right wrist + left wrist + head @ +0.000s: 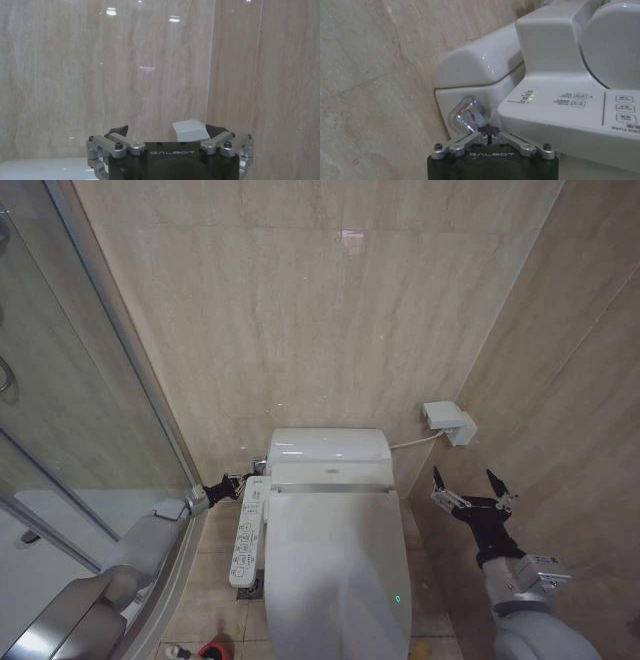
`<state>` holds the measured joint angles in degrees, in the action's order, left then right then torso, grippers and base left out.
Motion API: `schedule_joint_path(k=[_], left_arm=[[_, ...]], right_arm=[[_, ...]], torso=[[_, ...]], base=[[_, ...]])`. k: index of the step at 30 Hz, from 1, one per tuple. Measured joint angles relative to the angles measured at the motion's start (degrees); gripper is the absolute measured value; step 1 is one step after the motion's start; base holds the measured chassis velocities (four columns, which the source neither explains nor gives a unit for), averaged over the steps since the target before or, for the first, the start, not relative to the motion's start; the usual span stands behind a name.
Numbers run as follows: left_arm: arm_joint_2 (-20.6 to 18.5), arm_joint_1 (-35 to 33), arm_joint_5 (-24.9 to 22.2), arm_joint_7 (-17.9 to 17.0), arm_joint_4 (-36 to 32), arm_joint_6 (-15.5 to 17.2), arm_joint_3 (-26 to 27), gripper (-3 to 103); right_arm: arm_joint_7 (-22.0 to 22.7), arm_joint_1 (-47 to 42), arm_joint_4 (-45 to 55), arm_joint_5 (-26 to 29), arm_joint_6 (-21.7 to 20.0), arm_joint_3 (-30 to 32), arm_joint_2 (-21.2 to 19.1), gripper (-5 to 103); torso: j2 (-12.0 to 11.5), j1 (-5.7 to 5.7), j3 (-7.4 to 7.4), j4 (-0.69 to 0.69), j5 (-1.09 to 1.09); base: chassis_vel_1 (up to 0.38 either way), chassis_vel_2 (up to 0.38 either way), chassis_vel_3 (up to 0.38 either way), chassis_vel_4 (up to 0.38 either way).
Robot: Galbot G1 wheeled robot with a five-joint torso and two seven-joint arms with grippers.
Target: Open the toilet lid, clean the toilet bowl with a toilet brush, close the toilet lid, and flush.
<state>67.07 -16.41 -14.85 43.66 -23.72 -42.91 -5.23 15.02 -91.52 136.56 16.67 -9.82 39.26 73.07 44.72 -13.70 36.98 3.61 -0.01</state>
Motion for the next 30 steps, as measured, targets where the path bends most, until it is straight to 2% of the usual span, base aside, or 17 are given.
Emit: schedule_joint_path(k=[30], left_arm=[[-0.1, 0.0, 0.5, 0.1, -0.1, 0.0, 0.4, 0]], right_arm=[[0.0, 0.0, 0.0, 0.0, 0.0, 0.0, 0.0, 100]], torso=[[0.0, 0.01, -0.01, 0.00, 0.01]], base=[[0.000, 0.000, 0.000, 0.000]])
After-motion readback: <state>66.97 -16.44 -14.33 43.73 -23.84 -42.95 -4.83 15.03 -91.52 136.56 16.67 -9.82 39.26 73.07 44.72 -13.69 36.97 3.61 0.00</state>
